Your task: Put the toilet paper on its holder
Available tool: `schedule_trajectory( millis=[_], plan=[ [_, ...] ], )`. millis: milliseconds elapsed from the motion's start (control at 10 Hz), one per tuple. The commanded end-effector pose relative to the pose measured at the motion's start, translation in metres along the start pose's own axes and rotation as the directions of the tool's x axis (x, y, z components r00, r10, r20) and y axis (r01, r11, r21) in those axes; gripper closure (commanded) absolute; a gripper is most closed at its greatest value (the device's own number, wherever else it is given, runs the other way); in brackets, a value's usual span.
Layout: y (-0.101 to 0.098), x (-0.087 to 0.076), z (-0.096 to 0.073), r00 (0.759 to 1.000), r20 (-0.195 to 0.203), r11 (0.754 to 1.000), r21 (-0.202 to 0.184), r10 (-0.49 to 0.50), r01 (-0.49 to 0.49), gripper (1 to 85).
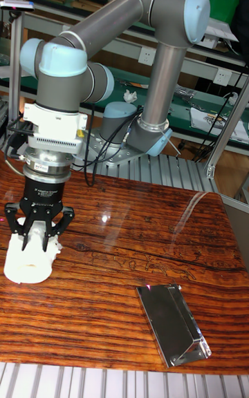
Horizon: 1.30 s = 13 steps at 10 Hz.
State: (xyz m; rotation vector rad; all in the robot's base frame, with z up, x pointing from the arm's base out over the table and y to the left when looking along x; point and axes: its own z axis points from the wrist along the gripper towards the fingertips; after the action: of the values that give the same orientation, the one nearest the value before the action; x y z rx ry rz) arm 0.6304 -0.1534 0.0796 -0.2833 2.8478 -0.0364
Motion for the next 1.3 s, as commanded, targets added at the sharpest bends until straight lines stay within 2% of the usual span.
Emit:
schedule_trajectory(
  millis=[0,300,600,800,1000,1200],
  plan=[
    [-0.002,-0.004,-0.01,0.997,-0.002,0.997,0.008,0.073,-0.073,84.7],
    [0.004,-0.002,-0.025,0.996,-0.02,0.996,-0.001,0.086,-0.086,84.7],
    [0.017,-0.005,-0.049,0.995,-0.034,0.996,-0.016,0.091,-0.092,84.7],
    [0.035,-0.007,-0.059,0.996,-0.036,0.995,-0.06,0.083,-0.085,84.7],
    [0.056,-0.001,-0.066,0.996,-0.068,0.993,-0.097,0.065,-0.071,84.7],
    [0.083,0.002,-0.068,0.994,-0.084,0.992,-0.102,0.063,-0.071,84.7]
  ],
)
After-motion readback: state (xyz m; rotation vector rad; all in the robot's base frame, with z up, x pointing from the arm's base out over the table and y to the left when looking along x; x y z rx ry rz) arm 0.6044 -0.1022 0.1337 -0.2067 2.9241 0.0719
